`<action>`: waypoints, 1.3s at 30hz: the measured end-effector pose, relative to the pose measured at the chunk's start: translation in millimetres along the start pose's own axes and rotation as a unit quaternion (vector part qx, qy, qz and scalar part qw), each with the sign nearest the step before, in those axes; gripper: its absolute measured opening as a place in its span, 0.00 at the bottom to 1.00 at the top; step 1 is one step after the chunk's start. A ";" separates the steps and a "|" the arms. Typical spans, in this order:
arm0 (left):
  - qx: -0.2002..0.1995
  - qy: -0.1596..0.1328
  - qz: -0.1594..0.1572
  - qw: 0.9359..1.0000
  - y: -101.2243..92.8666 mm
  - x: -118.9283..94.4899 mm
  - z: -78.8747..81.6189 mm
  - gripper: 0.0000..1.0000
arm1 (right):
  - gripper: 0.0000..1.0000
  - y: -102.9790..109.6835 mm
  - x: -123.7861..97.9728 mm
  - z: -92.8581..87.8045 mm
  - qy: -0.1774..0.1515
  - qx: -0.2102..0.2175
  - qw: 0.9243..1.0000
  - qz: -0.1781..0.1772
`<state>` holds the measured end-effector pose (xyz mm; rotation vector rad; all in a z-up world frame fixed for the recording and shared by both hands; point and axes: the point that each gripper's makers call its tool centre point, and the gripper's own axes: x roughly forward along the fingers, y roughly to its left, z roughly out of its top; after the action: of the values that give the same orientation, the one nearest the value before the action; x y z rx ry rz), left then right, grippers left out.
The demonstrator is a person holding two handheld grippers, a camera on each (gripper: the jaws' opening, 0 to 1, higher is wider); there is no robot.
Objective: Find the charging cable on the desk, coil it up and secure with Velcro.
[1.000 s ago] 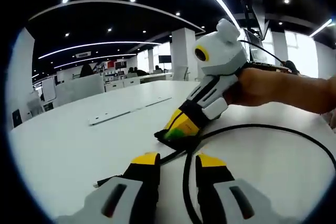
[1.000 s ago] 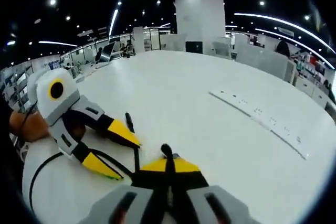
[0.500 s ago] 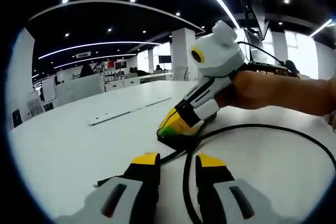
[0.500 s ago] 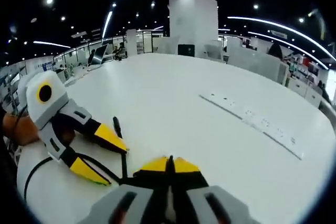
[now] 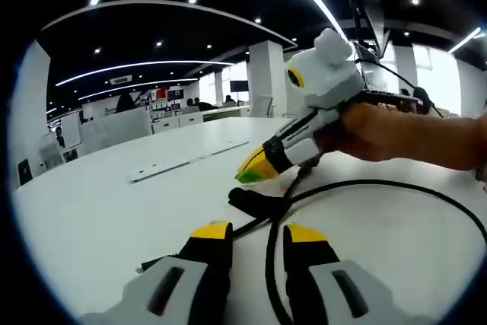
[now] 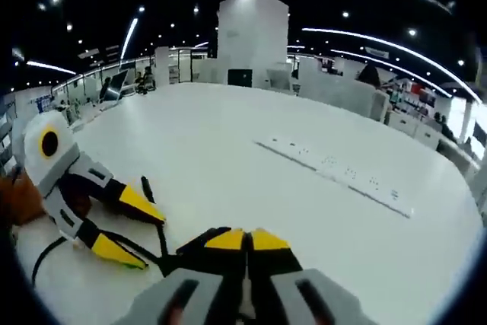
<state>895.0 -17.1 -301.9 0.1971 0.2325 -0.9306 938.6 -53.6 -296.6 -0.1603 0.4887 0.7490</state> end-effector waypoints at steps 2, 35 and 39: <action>0.000 0.000 0.001 1.000 0.2 0.2 0.0 0.27 | 0.02 17.5 -11.9 3.3 -0.010 0.014 0.999 0.030; 0.003 -0.002 0.001 1.000 -2.8 -1.0 -0.8 0.26 | 0.01 -7.9 28.1 -4.6 0.057 0.008 0.998 -0.009; 0.004 -0.002 0.000 1.000 -3.3 -1.1 -0.6 0.26 | 0.01 -2.4 26.6 -6.1 0.054 -0.002 0.998 -0.021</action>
<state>891.6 -18.0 -302.4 0.2020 0.2250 -0.9311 954.7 -40.9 -314.7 -0.2157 0.5848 0.7021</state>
